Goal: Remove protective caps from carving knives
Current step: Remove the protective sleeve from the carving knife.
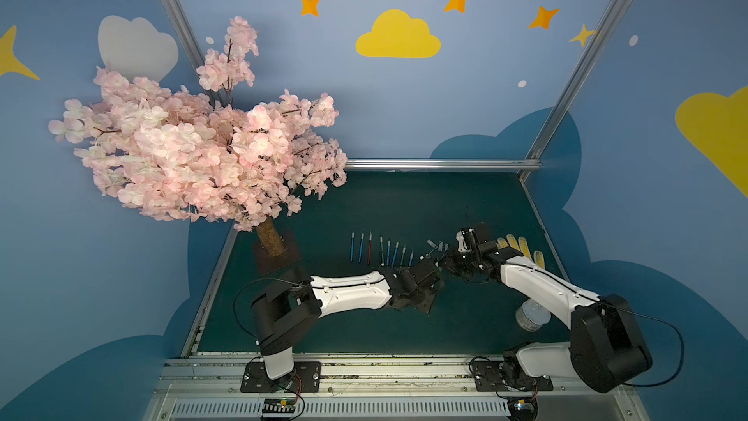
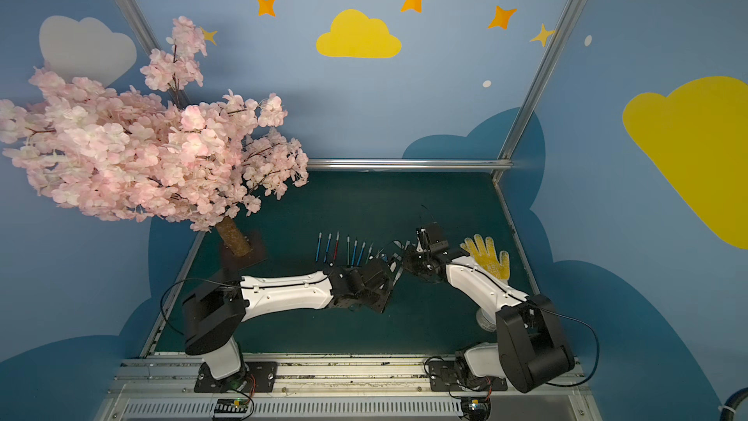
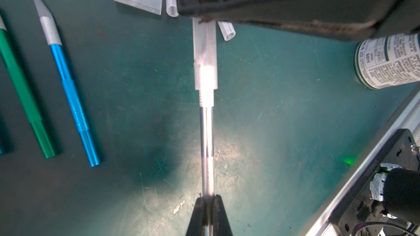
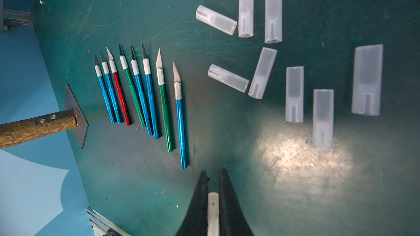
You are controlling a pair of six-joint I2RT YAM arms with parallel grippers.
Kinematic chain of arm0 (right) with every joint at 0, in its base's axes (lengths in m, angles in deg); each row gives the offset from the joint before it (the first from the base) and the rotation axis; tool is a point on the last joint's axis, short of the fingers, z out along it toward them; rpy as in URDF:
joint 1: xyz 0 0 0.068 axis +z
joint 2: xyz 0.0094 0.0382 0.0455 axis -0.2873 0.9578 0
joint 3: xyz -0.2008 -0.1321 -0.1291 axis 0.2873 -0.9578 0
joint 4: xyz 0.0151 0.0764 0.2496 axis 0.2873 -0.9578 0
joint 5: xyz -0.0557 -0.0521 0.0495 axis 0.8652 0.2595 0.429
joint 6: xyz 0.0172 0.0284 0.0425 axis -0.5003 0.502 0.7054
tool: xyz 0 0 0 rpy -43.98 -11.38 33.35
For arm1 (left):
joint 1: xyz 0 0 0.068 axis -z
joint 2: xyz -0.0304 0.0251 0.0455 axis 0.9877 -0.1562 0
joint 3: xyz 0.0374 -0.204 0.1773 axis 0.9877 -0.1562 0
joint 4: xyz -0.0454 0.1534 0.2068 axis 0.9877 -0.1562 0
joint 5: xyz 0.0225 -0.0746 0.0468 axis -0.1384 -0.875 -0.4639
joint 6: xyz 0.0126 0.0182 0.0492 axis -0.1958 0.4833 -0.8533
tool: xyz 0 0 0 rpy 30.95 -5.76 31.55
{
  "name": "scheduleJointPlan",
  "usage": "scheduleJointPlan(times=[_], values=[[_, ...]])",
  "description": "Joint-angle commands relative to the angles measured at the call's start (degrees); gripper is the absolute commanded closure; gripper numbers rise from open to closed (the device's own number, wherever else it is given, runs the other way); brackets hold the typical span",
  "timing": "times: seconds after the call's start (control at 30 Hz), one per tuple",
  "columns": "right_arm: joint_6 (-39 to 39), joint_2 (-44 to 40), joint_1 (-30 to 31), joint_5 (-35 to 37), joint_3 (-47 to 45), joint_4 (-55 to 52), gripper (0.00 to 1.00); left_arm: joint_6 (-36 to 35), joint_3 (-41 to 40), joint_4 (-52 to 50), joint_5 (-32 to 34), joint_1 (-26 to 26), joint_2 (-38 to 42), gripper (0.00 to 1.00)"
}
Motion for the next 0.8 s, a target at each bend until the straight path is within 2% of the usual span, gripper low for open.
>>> scheduleJointPlan(times=[0.0,0.77], values=[[0.59,-1.16,-0.55,1.11,-0.05,0.44,0.94,0.04,-1.29,1.05,0.3,0.06,2.4,0.94],[1.68,-2.73,-5.06,2.43,3.17,-0.67,0.99,1.87,-4.02,2.0,0.63,0.71,4.07,0.94]])
